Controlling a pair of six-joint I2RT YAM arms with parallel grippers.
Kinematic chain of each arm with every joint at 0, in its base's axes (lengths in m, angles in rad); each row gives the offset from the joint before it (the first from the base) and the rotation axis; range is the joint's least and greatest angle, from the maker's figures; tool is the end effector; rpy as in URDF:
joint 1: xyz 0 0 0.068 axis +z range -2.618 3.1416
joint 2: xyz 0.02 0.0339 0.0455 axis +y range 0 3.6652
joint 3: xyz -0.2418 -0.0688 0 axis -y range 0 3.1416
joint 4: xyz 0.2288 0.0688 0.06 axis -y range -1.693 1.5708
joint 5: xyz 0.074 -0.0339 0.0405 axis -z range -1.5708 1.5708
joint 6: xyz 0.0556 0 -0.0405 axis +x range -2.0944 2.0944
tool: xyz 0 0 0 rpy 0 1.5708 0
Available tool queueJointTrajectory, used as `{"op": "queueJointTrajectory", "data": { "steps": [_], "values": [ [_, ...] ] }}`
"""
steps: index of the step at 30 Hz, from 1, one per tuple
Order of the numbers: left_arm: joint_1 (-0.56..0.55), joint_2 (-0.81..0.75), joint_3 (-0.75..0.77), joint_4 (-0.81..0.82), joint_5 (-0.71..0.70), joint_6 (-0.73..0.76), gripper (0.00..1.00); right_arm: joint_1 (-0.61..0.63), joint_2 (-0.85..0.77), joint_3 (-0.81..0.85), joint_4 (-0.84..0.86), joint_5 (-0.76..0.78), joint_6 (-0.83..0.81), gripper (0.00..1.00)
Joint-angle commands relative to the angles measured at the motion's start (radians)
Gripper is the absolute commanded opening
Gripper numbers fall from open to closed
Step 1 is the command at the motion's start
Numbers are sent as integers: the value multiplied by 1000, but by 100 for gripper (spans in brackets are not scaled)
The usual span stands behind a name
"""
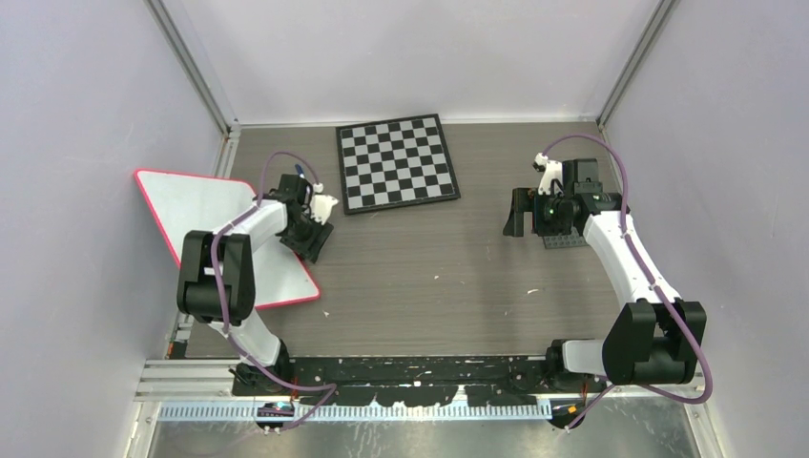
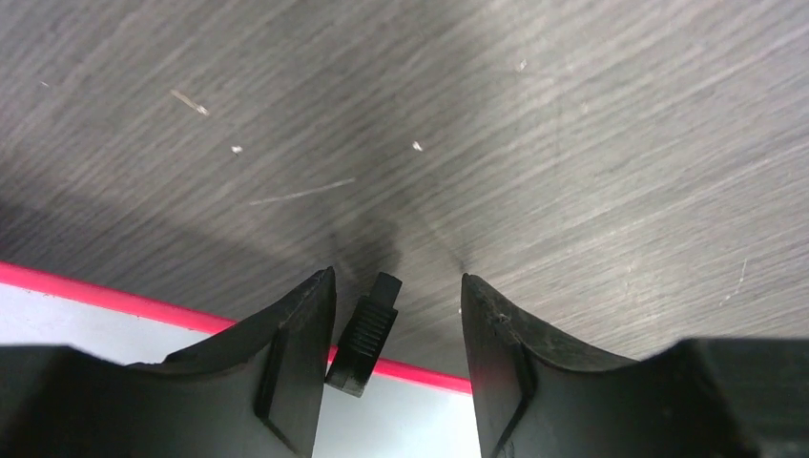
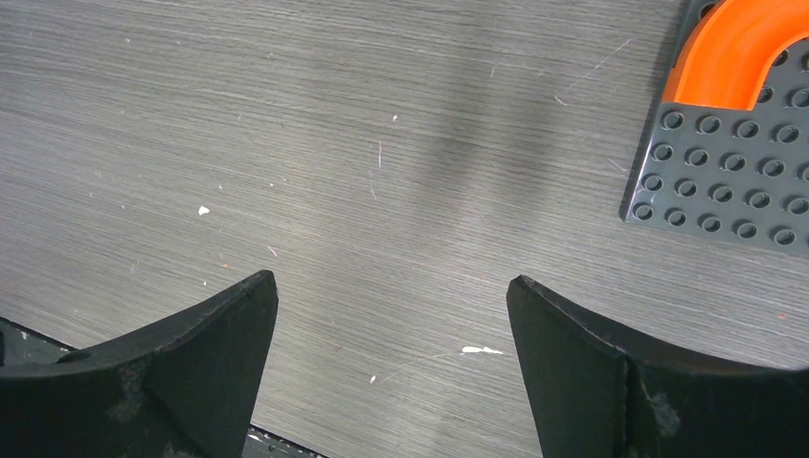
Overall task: Write a sentence on the whiteboard
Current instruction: Move the whiteboard stand to the center of the board.
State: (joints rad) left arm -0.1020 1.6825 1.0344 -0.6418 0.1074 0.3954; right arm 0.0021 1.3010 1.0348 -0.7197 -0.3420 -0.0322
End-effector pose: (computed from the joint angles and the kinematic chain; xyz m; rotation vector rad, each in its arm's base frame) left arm 0.2992 -0.0366 0.1393 0.7217 2.7539 -0.0925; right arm 0.2618 0.0192 0.2389 -0.1743 2.5191 0.4240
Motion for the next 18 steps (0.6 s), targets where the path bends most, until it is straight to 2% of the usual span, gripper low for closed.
{"op": "queueJointTrajectory", "data": {
  "steps": [1, 9, 18],
  "values": [
    [7, -77, -49, -15, -2, 41, 51, -2, -25, -4, 20, 1, -14, 94],
    [7, -126, -84, -41, -1, 77, 35, -2, -29, -5, 20, 1, -14, 94],
    [7, -173, -119, -71, -55, 138, 37, -2, -40, -9, 20, 3, -15, 94]
  ]
}}
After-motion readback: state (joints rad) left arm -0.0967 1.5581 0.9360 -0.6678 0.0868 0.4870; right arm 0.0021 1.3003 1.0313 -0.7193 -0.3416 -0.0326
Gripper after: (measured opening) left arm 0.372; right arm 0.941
